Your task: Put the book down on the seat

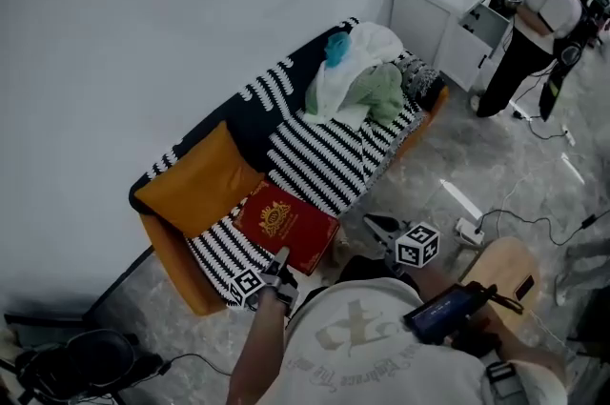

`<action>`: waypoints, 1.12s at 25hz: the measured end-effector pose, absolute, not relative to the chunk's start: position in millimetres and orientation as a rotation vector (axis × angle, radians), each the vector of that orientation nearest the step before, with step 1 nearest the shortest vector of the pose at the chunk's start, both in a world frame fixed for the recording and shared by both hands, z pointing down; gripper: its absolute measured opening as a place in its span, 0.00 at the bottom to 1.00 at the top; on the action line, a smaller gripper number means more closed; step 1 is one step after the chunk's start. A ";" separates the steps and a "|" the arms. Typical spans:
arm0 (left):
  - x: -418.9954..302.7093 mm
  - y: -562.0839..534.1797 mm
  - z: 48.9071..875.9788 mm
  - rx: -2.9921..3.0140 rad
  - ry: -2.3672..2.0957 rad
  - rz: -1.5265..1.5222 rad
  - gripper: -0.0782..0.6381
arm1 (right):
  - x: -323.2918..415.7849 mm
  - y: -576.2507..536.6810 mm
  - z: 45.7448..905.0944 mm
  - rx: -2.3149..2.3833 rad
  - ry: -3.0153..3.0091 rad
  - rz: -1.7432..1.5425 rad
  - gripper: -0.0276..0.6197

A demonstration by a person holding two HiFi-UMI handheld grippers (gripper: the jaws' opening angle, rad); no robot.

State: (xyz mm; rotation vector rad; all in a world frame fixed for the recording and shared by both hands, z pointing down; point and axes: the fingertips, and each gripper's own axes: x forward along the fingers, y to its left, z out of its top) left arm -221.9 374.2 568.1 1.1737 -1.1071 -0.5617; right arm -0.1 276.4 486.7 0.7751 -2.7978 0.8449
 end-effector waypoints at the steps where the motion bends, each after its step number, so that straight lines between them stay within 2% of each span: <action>1: -220.8 374.3 569.0 1.175 -1.105 -0.559 0.45 | 0.3 277.2 487.8 0.777 -2.791 0.842 0.06; 28: -185.6 375.1 588.6 1.192 -1.027 -0.448 0.45 | 23.9 276.7 508.5 0.867 -2.682 0.867 0.06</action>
